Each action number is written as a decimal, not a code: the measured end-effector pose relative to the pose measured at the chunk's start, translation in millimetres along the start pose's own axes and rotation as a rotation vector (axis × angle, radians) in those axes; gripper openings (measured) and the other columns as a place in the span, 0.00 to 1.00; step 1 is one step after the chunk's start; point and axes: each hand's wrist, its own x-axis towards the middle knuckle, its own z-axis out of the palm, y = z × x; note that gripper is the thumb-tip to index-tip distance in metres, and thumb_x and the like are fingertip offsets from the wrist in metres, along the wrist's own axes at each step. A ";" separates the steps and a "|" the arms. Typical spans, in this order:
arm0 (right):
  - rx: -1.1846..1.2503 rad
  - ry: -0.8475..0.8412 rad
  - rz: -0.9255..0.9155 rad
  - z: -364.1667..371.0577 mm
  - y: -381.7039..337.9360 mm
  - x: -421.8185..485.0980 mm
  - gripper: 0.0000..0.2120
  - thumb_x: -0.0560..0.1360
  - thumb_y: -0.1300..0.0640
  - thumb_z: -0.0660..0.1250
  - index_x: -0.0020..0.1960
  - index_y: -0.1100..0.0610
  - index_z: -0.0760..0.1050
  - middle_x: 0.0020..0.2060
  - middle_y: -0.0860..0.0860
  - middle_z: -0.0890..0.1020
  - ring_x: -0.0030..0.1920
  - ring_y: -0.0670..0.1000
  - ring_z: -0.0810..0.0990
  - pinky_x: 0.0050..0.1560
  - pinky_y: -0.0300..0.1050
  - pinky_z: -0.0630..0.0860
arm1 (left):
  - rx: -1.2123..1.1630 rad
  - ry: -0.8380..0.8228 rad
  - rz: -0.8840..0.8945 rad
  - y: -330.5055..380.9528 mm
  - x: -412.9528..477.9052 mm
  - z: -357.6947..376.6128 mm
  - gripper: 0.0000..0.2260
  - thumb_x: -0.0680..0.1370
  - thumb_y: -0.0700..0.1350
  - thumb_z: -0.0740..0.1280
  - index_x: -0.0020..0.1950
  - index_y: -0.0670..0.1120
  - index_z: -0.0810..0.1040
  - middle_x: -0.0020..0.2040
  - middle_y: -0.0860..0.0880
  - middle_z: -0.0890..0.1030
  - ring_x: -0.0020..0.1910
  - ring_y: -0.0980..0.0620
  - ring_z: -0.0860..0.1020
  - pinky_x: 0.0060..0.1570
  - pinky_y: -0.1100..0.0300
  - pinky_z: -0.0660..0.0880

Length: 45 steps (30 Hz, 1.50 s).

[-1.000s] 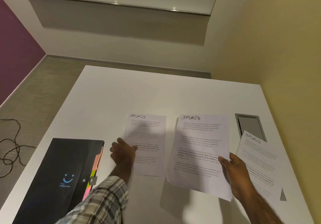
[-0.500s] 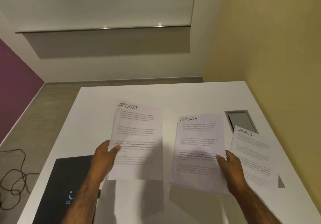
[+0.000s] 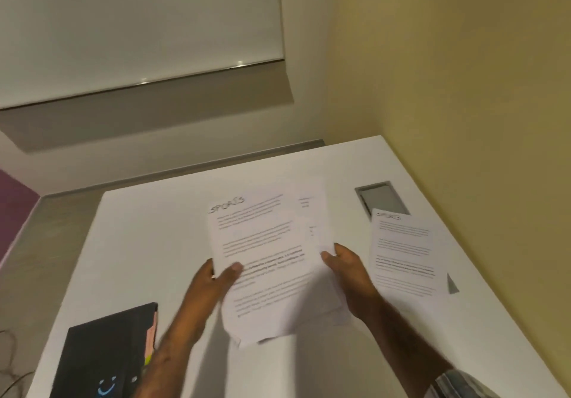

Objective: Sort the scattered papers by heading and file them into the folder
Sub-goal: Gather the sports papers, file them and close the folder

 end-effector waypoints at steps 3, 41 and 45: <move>-0.013 -0.032 0.007 -11.1 -11.1 -10.1 0.13 0.82 0.57 0.64 0.62 0.60 0.81 0.57 0.53 0.86 0.61 0.55 0.84 0.68 0.56 0.75 | -0.170 -0.142 -0.086 7.0 1.3 4.6 0.24 0.76 0.52 0.74 0.69 0.46 0.77 0.62 0.45 0.84 0.61 0.45 0.83 0.67 0.45 0.73; -1.694 0.408 -0.043 -139.1 149.9 28.8 0.15 0.63 0.66 0.74 0.50 0.61 0.80 0.41 0.59 0.78 0.40 0.60 0.78 0.46 0.60 0.73 | -0.162 -0.032 -0.230 -14.7 -7.6 36.9 0.15 0.80 0.35 0.65 0.66 0.41 0.78 0.58 0.40 0.85 0.58 0.38 0.83 0.65 0.43 0.73; -1.447 0.546 -0.154 -123.7 107.3 24.0 0.08 0.67 0.64 0.76 0.45 0.57 0.81 0.36 0.55 0.81 0.35 0.59 0.81 0.38 0.53 0.75 | -0.167 -0.042 -0.220 -9.9 -7.2 38.8 0.13 0.79 0.34 0.66 0.64 0.42 0.79 0.56 0.40 0.86 0.55 0.39 0.84 0.60 0.45 0.76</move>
